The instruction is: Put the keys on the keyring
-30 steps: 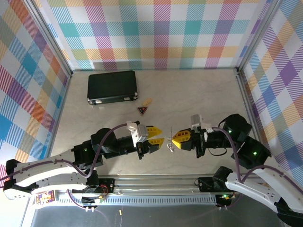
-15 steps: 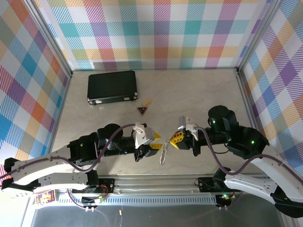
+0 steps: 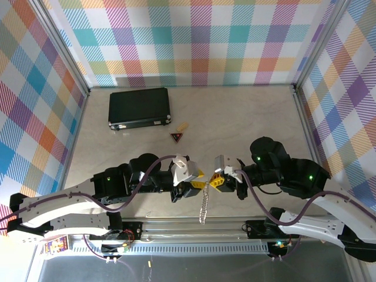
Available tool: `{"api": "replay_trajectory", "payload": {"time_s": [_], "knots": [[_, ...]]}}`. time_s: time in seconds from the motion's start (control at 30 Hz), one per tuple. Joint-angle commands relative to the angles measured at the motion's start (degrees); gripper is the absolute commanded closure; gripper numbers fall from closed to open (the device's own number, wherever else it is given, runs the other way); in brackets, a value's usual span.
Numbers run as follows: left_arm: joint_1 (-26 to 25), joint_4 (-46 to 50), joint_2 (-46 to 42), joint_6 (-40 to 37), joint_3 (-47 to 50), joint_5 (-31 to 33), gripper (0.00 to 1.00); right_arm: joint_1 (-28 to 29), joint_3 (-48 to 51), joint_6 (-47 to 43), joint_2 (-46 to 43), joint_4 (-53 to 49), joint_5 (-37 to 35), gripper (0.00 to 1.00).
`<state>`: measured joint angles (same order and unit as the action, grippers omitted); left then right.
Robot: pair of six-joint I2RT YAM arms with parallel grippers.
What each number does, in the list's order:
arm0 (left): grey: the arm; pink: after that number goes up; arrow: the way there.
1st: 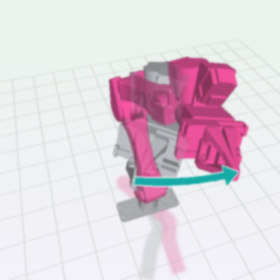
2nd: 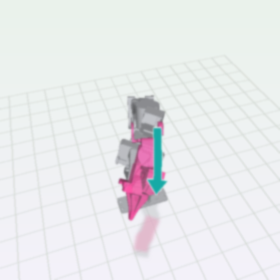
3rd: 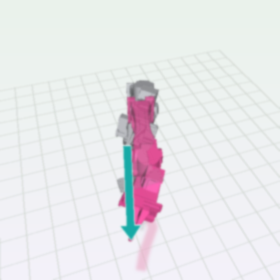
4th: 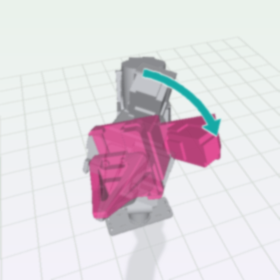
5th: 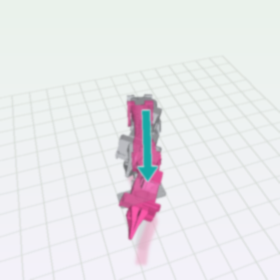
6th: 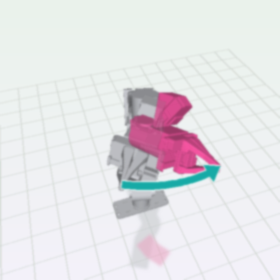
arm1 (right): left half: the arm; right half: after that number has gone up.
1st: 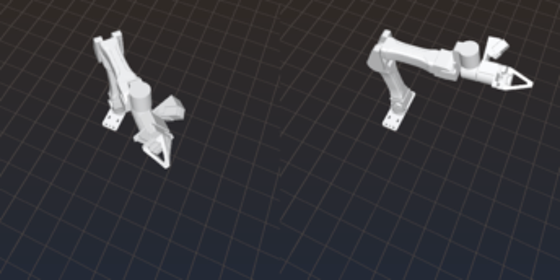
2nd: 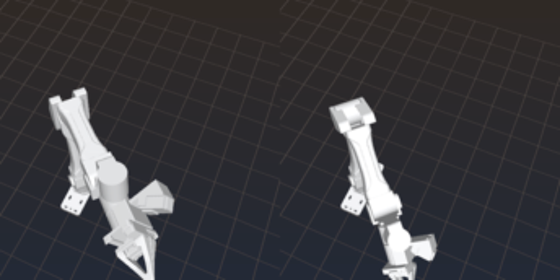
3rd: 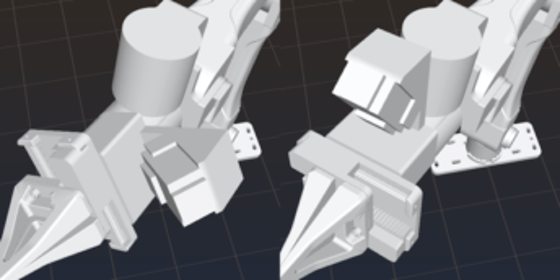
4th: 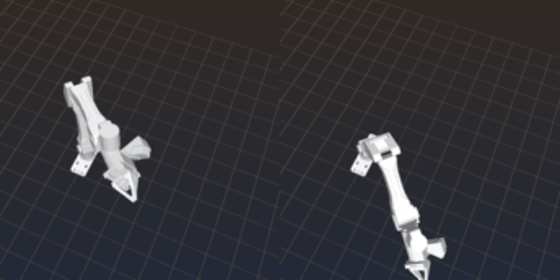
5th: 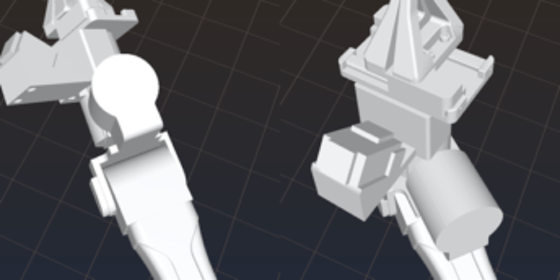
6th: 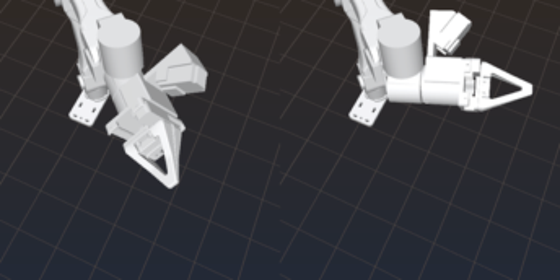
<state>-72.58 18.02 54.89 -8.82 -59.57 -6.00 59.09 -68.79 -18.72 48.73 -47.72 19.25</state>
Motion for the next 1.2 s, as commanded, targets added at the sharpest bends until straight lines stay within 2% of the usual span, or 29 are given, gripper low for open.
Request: {"api": "replay_trajectory", "payload": {"time_s": [0.0,0.1,0.27,0.47,0.53,0.63,0.77,0.8,0.9,0.97,1.03,1.17], "knots": [[-0.16,-1.1,0.02,0.11,-1.07,-1.73,0.68,1.33,-2.13,-1.57,0.31,0.12,-1.87,1.0],[-0.18,-1.33,0.01,0.21,-0.99,-1.73,0.7,2.48,-2.22,-1.84,0.62,-0.05,-2.99,1.0],[-0.13,-1.33,0.56,0.11,-1.16,-1.86,0.78,3.91,-2.64,-2.11,1.32,-0.62,-4.8,1.0],[-0.19,-1.19,1.12,0.08,-0.81,-1.64,0.82,5.12,-2.73,-2.11,1.45,0.0,-5.45,1.0],[-0.12,-1.56,1.06,0.12,-0.5,-1.65,0.87,5.48,-2.66,-2.11,1.54,0.14,-5.27,1.0],[-0.17,-1.63,0.67,0.21,-0.07,-1.69,1.0,5.94,-2.58,-1.94,1.32,0.34,-5.18,1.0],[-0.18,-6.68,-1.67,0.63,1.77,-1.25,1.0,6.12,-2.01,-0.71,-0.36,1.94,-4.02,1.0],[-0.12,-8.11,-2.57,0.85,2.55,-1.1,1.0,6.14,-1.65,0.13,-1.09,3.0,-3.63,0.96],[-0.12,-13.39,-5.42,1.8,5.42,-1.01,1.0,6.17,0.8,3.49,-4.16,7.57,-4.02,0.69],[-0.11,-16.91,-7.41,2.37,7.51,-2.04,1.0,6.13,3.61,6.17,-7.08,11.89,-5.27,0.56],[-0.15,-20.84,-8.89,2.97,9.37,-3.42,1.0,6.14,6.37,8.61,-9.39,16.01,-5.79,0.51],[-0.12,-25.59,-9.29,3.8,10.85,-6.17,1.0,6.12,9.09,12.13,-11.02,21.63,-5.76,0.51]]}}
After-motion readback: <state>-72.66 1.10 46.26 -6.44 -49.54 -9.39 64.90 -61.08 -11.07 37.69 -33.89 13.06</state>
